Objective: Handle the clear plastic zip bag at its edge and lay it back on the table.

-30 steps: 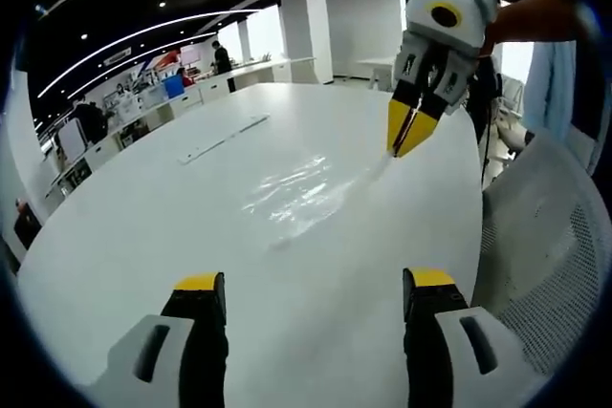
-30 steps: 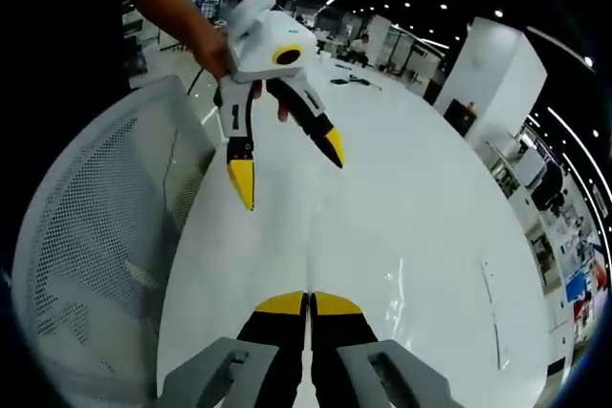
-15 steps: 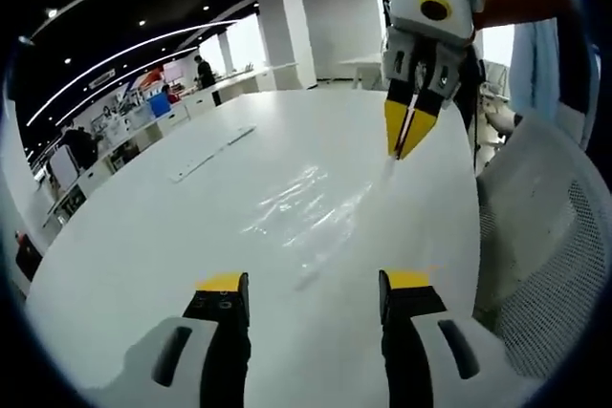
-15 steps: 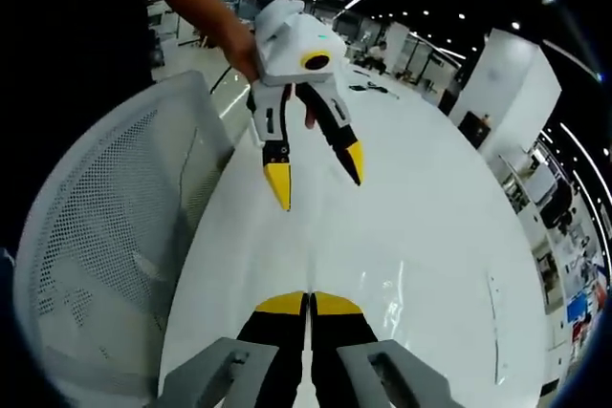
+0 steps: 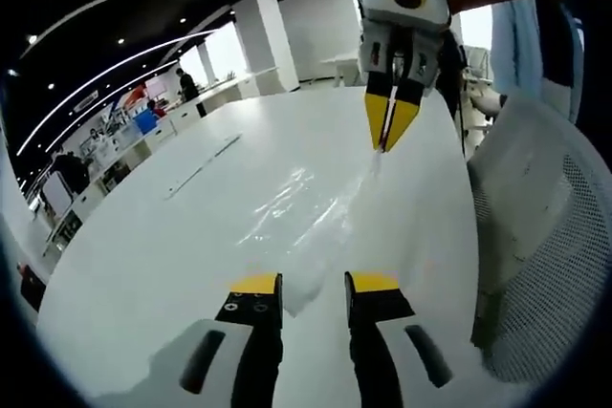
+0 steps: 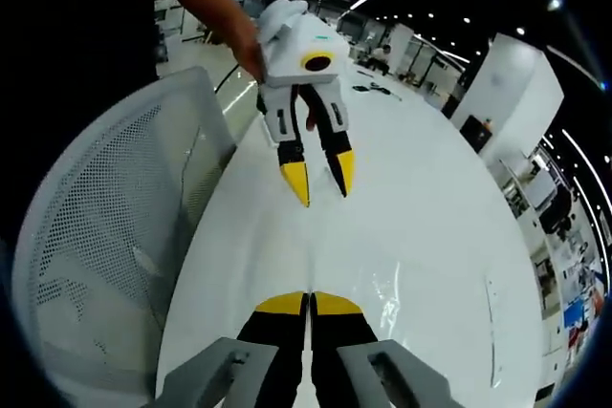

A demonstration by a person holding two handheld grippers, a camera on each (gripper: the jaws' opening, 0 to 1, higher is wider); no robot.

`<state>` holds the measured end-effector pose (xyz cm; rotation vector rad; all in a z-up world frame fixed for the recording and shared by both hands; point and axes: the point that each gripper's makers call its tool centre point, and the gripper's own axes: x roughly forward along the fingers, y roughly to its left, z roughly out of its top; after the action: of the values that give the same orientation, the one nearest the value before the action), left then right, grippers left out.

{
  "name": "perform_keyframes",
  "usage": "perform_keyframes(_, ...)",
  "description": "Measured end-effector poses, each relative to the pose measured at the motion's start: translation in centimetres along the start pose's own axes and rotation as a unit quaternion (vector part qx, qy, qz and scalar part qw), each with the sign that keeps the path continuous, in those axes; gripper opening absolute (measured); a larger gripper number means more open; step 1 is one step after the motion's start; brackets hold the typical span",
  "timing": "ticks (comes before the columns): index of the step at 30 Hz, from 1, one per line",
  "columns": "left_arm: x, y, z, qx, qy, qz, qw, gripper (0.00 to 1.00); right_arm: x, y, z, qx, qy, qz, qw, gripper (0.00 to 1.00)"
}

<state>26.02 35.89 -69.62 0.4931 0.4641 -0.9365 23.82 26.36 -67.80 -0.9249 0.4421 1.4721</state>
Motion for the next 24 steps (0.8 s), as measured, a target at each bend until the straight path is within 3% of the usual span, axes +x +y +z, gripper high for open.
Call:
perform_keyframes(4,0.0,0.1,-0.1,0.006,0.004,0.0,1.0,0.1,0.0,-0.1,0.0,0.003,0.0,-0.002,1.0,0.0)
perform_keyframes(11,0.3,-0.2,0.1,0.016,0.006,-0.009,0.9998,0.04,-0.1,-0.3,-0.2,0.011,-0.004,-0.015,0.9998,0.0)
perform_keyframes(24,0.0,-1.4,0.7,0.019,0.006,-0.022,0.9996,0.03,0.0,-0.2,-1.2,0.022,-0.007,-0.015,0.9996,0.0)
